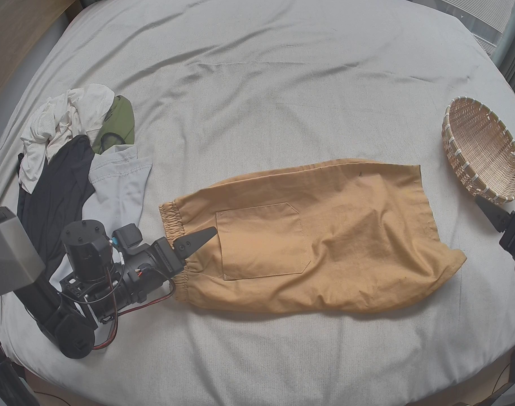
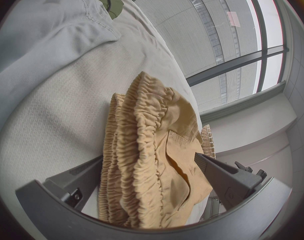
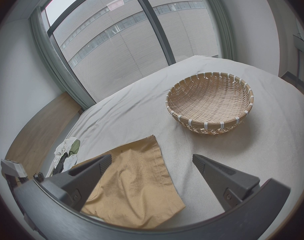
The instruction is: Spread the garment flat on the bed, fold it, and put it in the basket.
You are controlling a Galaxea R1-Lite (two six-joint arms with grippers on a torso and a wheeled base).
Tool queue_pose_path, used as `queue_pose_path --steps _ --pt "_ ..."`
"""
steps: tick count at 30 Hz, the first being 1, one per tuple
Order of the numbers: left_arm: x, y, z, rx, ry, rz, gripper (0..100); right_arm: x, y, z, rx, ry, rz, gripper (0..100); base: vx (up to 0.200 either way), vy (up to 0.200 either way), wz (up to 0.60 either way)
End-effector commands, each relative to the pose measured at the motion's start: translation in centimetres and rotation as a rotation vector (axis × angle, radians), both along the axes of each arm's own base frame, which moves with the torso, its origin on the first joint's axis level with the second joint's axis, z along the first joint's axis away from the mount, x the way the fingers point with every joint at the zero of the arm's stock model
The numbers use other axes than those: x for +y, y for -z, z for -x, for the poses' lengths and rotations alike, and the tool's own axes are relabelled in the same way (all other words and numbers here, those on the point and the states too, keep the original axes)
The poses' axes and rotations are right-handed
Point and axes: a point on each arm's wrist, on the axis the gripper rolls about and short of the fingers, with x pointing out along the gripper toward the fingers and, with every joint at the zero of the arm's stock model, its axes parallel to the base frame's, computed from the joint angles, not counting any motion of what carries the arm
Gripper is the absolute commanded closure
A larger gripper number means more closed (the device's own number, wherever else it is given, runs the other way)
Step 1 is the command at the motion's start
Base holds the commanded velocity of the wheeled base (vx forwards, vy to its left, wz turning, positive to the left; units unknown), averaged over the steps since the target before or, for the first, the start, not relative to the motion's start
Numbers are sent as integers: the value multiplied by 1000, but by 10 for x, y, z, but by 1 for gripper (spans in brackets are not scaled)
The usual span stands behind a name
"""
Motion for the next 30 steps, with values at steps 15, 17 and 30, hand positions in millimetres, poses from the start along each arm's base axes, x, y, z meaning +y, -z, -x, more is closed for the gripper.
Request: queue_pose_path --steps 15,17,30 --pt "18 -30 30 -37 -23 39 100 0 12 1 50 -16 -4 0 0 0 0" --pt "20 -33 32 -32 -28 36 100 0 13 1 55 -16 -4 0 0 0 0" --pt "55 -81 51 44 -78 -54 100 1 18 3 76 -37 -23 0 0 0 0"
